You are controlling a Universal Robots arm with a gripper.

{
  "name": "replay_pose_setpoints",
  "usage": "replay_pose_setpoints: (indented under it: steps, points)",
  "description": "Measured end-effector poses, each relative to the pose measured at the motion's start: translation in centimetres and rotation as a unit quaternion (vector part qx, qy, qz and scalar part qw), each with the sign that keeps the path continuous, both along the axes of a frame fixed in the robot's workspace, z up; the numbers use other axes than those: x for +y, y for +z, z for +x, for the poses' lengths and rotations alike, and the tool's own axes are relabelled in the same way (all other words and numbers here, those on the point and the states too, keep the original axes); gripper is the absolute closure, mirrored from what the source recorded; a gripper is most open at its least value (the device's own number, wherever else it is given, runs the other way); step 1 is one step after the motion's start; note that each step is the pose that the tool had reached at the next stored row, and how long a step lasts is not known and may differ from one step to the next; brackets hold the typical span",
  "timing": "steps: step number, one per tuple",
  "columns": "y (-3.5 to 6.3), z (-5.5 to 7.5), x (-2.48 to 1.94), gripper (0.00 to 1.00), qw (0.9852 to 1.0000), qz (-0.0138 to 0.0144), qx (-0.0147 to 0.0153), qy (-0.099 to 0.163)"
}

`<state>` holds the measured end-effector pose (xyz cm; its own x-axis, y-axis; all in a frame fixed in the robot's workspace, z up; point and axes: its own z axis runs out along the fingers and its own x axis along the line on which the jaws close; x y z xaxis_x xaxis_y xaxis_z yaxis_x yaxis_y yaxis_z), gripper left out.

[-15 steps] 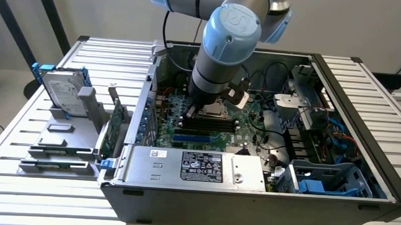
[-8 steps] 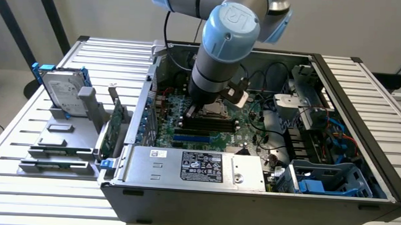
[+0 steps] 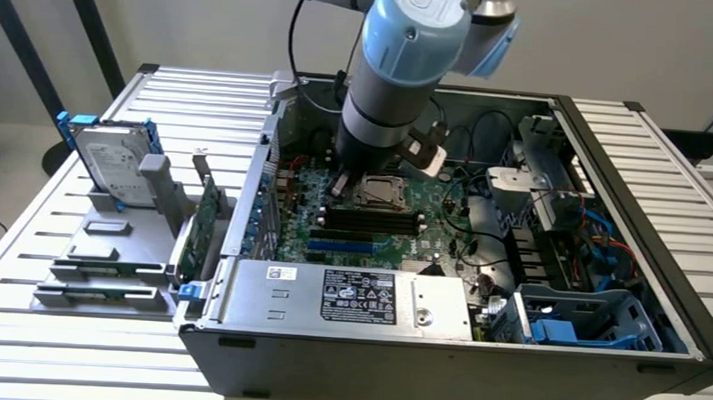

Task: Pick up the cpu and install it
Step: 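Install the second cpu locking lever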

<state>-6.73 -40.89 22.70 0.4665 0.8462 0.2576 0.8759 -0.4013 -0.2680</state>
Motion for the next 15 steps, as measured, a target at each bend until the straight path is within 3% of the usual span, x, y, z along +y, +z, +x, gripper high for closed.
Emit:
replay_pose_setpoints:
  steps: [5, 7, 15]
  points:
    - [1.6, 0.1, -0.02, 0.89, 1.0, -0.0001, 0.0003, 0.0]
    - [2.03, 0.3, -0.11, 0.89, 1.0, 0.0, 0.0018, 0.0]
    - [2.21, 1.1, -1.67, 0.89, 1.0, 0.0, 0.0086, 0.0]
